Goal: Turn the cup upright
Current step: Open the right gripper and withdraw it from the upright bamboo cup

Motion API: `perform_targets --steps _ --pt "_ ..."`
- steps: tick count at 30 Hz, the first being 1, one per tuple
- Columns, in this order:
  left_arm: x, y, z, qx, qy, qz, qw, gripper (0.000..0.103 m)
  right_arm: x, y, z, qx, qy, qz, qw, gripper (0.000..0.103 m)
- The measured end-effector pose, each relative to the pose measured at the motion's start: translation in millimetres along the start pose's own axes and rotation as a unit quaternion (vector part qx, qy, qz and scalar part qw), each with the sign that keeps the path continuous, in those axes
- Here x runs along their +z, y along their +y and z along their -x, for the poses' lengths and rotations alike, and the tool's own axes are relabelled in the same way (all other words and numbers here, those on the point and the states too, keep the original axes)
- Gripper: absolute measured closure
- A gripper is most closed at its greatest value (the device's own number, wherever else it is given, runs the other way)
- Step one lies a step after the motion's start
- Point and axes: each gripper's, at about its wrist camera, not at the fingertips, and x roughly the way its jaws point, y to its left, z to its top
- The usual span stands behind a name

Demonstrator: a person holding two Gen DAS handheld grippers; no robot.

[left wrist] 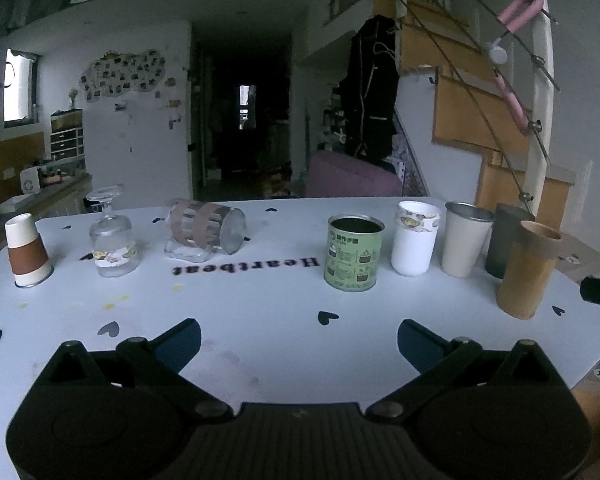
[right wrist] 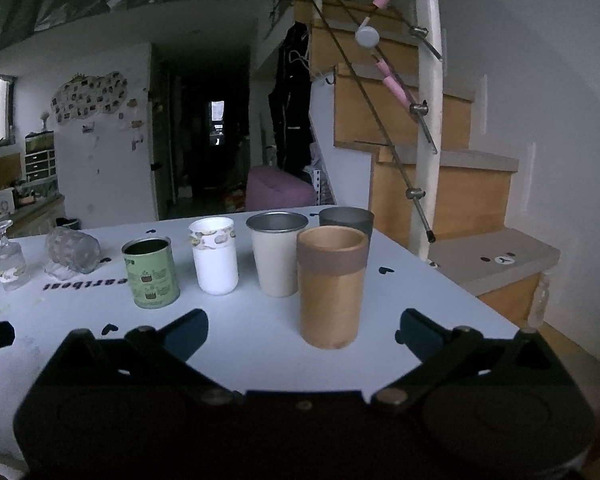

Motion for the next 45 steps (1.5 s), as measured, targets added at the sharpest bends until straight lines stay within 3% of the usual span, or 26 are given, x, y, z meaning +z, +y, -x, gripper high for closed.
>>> perform_targets --steps 45 --pt "2.8 -2.4 1.0 0.004 -0.005 -0.002 1.0000 0.000 -4.0 7.3 0.9 0.010 0.004 0.009 1.000 0.000"
